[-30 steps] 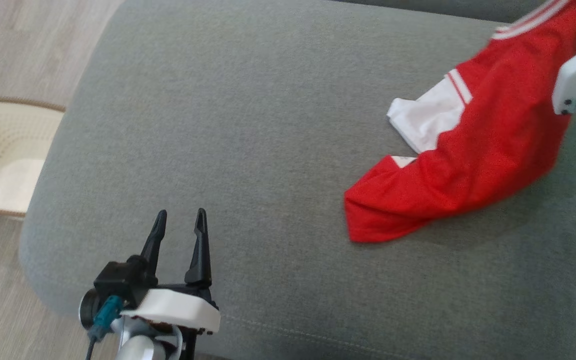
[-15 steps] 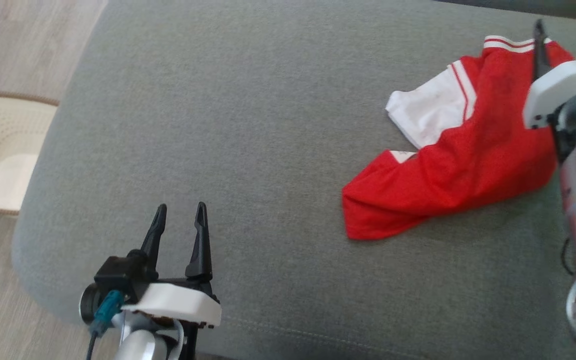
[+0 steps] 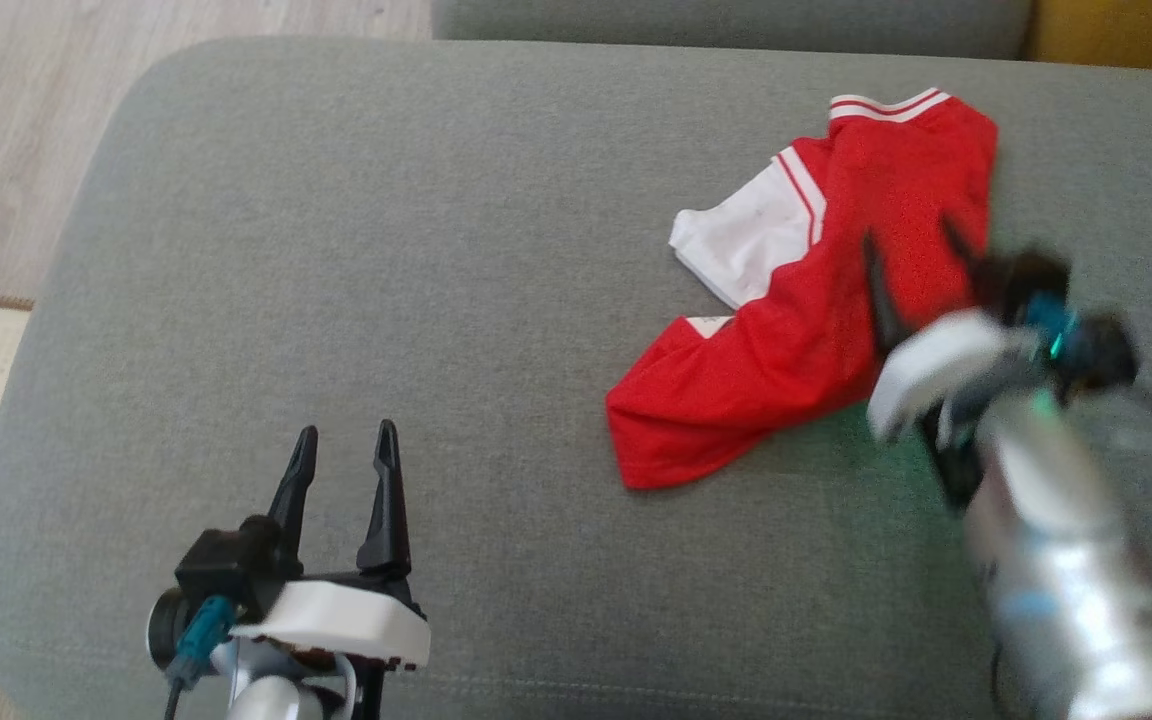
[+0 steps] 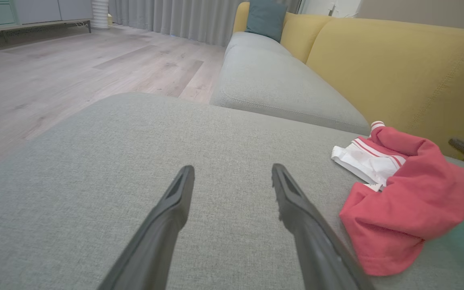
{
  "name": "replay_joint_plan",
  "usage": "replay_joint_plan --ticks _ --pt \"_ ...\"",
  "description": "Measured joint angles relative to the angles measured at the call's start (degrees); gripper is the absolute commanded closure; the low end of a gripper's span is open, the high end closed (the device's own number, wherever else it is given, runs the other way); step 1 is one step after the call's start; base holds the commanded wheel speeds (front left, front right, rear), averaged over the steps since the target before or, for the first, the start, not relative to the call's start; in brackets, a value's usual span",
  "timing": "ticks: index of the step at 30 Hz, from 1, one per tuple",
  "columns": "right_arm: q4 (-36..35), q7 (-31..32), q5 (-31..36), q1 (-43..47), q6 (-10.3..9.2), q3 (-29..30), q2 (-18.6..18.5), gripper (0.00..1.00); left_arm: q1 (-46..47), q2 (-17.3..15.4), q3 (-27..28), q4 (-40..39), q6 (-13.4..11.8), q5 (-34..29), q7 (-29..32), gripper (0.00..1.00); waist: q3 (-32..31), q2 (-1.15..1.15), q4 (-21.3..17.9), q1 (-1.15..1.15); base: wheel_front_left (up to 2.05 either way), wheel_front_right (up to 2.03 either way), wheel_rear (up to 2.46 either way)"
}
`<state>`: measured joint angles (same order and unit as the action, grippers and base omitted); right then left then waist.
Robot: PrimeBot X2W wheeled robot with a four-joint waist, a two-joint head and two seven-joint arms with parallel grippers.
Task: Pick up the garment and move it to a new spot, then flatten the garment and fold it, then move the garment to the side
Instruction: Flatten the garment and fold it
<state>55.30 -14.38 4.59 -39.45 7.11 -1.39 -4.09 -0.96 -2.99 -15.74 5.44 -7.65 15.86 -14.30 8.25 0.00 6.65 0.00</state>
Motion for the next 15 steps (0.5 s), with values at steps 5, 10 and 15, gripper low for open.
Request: replay_joint_plan --ticks 5,10,15 --pt "-7.3 0.0 -8.6 11.3 0.00 -6.9 0.1 0.00 -0.5 0.0 0.0 -0.1 0.1 -0.1 0.0 0.00 -0.5 0.00 -1.2 0.00 0.00 0.00 0.00" --pt "-15.5 2.0 -12.7 16.3 0.00 -11.4 -0.2 0.00 -0.5 0.0 0.1 -0.2 0.1 -0.1 0.0 0.00 -0.4 0.00 -1.1 0.00 0.00 0.00 0.00" --pt "-19.9 6.6 -13.8 18.8 0.00 -14.8 -0.9 0.00 -0.5 0.0 0.1 -0.1 0.2 -0.1 0.0 0.00 -0.5 0.00 -0.2 0.00 0.00 0.00 0.00"
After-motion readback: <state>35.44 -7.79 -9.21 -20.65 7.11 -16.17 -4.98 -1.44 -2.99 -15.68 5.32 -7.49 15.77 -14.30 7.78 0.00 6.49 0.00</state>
